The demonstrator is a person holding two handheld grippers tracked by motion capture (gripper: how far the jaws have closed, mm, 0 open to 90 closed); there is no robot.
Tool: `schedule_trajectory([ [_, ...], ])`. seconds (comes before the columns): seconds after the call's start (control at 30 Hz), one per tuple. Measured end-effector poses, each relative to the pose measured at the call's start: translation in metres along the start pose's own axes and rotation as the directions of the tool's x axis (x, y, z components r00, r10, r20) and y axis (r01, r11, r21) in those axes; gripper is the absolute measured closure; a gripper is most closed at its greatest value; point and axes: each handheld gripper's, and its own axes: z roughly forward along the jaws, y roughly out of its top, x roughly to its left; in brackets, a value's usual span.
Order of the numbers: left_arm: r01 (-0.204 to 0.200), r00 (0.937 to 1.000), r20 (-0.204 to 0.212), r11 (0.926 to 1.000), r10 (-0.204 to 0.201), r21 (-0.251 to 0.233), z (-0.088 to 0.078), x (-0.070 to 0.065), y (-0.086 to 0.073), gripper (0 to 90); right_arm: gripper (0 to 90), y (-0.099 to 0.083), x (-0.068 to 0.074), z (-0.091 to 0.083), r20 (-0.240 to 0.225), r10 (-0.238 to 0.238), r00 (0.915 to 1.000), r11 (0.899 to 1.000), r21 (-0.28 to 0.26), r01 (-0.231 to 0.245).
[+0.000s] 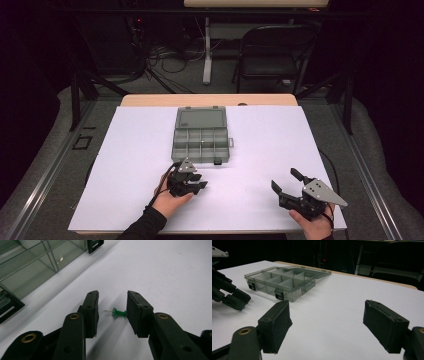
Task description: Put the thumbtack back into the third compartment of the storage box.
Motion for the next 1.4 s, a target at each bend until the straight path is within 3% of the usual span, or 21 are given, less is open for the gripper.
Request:
schedule_trajectory([
  [0.2, -0.030, 0.9993, -0.022, 0.9995, 0.030, 0.012, 0.000, -0.004, 0.000, 64.3, 21.0, 0.000, 0.000, 0.000, 0.000, 0.001, 1.0000, 1.000, 0.001, -0.001],
  [0.7, -0.047, 0.9970, -0.060, 0.9984, 0.049, 0.032, 0.000, -0.012, 0.001, 69.0, 21.0, 0.000, 0.000, 0.000, 0.000, -0.001, 1.0000, 1.000, 0.001, 0.001],
  [1.13, -0.009, 0.9989, -0.046, 0.9997, 0.010, 0.023, -0.002, -0.009, 0.001, 69.3, 21.0, 0.000, 0.000, 0.000, 0.001, -0.001, 1.0000, 1.000, -0.001, 0.001],
  [1.4, 0.022, 0.9990, -0.040, 0.9996, -0.023, -0.018, -0.009, -0.005, 0.005, 69.3, 21.0, 0.000, -0.001, 0.000, 0.002, -0.002, 1.0000, 1.000, -0.001, 0.002],
])
